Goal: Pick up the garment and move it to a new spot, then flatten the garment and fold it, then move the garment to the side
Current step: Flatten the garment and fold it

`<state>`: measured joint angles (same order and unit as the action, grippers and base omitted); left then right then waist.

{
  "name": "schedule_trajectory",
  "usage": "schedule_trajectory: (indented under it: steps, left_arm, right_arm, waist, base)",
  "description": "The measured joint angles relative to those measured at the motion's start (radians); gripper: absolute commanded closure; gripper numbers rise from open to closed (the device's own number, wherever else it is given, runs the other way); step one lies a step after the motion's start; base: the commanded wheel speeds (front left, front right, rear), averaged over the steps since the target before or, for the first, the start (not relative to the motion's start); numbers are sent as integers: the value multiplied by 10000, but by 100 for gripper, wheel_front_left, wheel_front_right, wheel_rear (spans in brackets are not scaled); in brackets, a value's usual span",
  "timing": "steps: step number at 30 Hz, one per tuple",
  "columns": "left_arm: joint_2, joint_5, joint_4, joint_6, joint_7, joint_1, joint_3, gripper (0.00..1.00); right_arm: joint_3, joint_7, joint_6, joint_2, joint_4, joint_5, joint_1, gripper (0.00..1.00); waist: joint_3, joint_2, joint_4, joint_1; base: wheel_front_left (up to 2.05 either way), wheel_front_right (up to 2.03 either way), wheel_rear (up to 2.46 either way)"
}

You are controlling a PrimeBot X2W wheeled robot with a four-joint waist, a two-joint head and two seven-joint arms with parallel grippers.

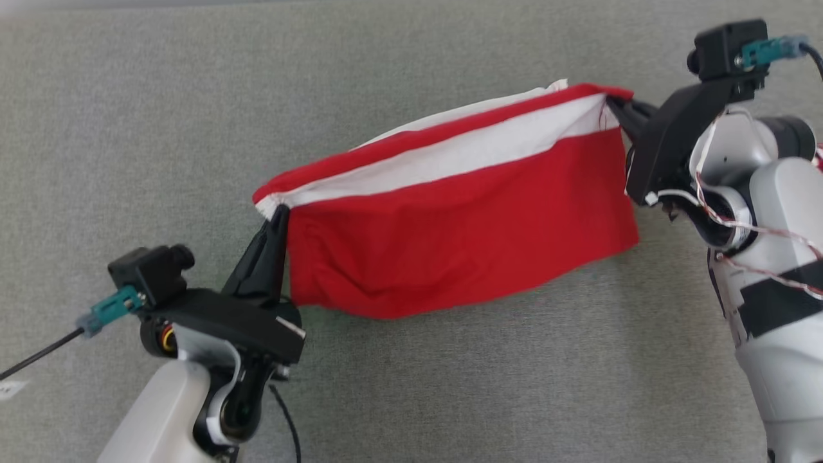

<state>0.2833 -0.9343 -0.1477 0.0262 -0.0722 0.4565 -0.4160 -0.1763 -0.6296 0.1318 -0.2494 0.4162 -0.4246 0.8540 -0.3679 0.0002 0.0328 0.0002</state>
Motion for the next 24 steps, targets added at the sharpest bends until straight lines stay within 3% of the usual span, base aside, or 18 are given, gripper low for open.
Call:
schedule_trajectory:
  steps: [14,15,16,24]
  left_arm:
    - [-562,318,-761,2,-159,1058,-366,100]
    - [-575,347,-798,0,-161,1081,-397,70]
    - [-594,372,-834,-4,-219,1114,-420,0]
    - [-560,681,-1043,-176,-988,1141,-370,0]
  right_arm:
    - [-21,1498,0,69,2437,489,1585,100]
    - [-21,1586,0,94,2571,502,1637,56]
    - [-17,1710,0,127,2665,470,1699,0]
    - [-499,1868,0,198,2989,2,1830,0]
  waist:
    - [-741,0,-692,-1]
    - [-761,0,-729,-1]
    - [-776,0,-759,-1]
    - [-556,0,-751,-2]
  base:
    - [0,0,0]
    - [0,0,0]
    - [0,0,0]
    - [0,0,0]
